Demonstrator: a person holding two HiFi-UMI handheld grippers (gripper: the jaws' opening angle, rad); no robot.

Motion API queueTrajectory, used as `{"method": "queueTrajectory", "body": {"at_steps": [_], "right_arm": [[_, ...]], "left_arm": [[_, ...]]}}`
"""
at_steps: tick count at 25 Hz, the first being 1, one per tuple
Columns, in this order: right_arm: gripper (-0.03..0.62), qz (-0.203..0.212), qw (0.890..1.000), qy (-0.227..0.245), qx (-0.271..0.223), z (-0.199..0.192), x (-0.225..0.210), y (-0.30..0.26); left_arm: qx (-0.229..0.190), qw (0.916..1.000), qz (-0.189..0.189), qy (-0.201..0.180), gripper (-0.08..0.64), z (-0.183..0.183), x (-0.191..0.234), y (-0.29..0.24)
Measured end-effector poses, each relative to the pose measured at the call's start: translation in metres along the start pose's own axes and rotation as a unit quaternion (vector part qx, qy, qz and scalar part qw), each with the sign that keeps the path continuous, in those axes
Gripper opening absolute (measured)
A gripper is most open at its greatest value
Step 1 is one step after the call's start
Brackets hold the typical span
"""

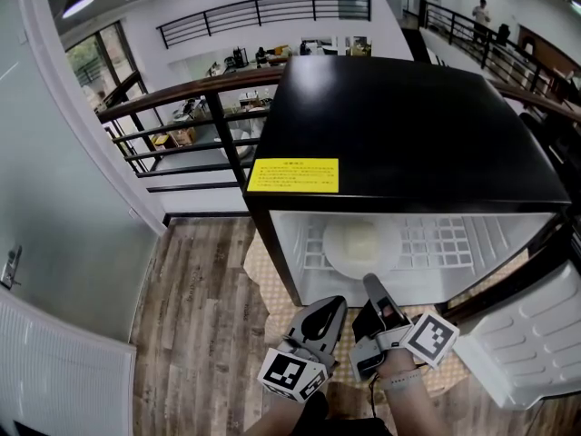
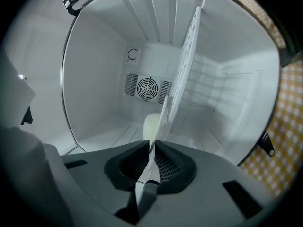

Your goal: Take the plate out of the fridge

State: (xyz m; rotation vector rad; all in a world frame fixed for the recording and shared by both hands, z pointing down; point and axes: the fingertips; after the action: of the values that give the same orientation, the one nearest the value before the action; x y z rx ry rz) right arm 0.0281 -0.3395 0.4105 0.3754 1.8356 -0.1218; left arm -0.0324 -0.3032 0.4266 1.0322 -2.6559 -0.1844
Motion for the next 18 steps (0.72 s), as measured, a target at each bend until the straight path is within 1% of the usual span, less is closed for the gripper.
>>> {"method": "queueTrajectory", "body": {"at_steps": [12,18], "right_arm": [[0.054,0.003,1.000,-0.020,0.001,-0.002,0.005,0.015],[0.057,0.005,1.000,-0.016,0.000,0.000,0.007,0.012]], "left_arm": [[0.001,1.0000,-0.004,0.000,0.012,-0.002,-0.005,0.001],[0.002,1.0000,-0.003,0.002,0.012,-0.002,-0.006,0.000]]}}
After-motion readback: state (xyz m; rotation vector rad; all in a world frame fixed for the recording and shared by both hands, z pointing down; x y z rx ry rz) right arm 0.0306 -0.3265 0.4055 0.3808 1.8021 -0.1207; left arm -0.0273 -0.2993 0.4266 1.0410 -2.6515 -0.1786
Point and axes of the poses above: the fingertips, and each gripper's own axes: y backward along the fingers, x to its left, z out of its top, and after that the axes turned 8 degrees about -x, right-handed
